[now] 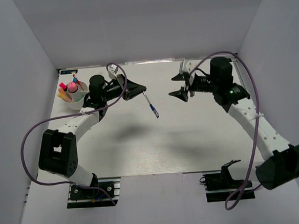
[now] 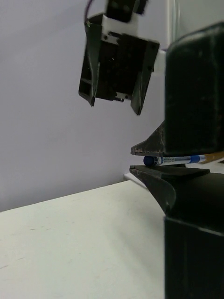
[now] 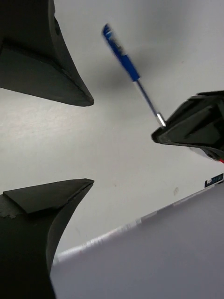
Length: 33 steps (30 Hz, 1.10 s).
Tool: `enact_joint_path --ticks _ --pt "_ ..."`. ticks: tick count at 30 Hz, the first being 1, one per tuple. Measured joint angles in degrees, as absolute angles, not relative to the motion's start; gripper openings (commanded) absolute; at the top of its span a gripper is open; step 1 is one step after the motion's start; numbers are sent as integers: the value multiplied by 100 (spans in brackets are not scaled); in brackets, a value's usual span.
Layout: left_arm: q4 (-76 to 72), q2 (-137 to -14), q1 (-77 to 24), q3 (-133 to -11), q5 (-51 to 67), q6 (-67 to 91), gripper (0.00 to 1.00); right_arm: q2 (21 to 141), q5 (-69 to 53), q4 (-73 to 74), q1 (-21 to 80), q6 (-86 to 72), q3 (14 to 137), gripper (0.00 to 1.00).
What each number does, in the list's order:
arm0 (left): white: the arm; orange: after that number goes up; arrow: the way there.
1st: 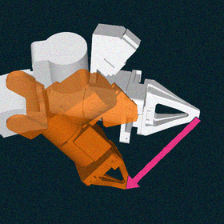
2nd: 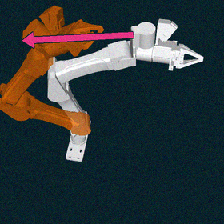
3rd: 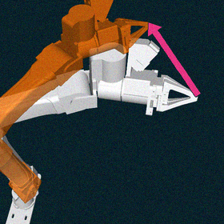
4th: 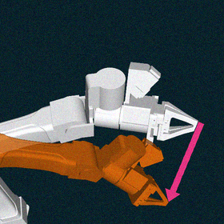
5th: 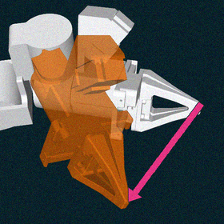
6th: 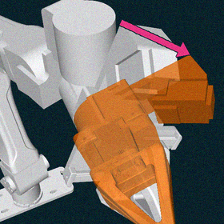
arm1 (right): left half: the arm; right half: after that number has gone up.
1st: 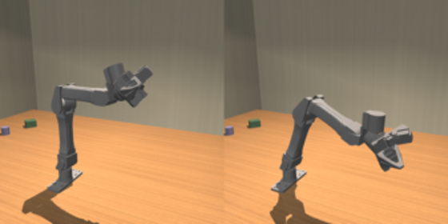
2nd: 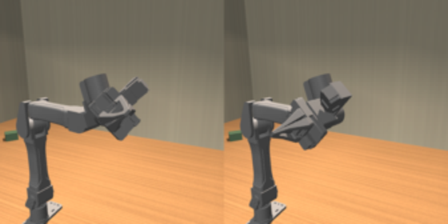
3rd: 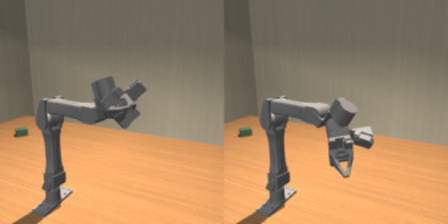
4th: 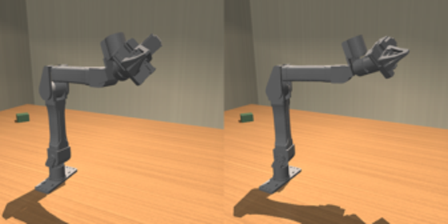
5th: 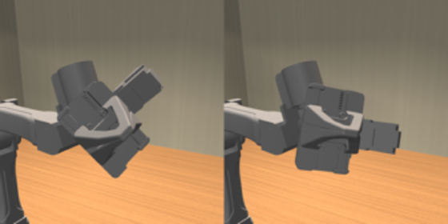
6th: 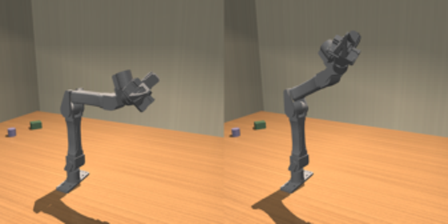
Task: Sort the stationery into containers
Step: Pass the stationery from the right arm to the left, then pass the stationery from the left arm to the right
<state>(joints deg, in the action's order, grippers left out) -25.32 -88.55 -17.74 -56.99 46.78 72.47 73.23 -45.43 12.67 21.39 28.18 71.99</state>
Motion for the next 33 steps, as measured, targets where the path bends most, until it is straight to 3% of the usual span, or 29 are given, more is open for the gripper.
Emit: enact_joint_path --ticks 11,23,33 --pt "-2307 -8770 -1824 -5446 4969 7968 0 6252 -4956 379 2421 6514 4405 77" --pt "-2237 -8772 -1951 -5175 5175 8156 0 6442 -5081 -1494 2871 6375 4248 77" --pt "-2405 -8781 -2014 -5175 5170 8305 0 6123 -5142 -1271 3277 6844 4034 78"
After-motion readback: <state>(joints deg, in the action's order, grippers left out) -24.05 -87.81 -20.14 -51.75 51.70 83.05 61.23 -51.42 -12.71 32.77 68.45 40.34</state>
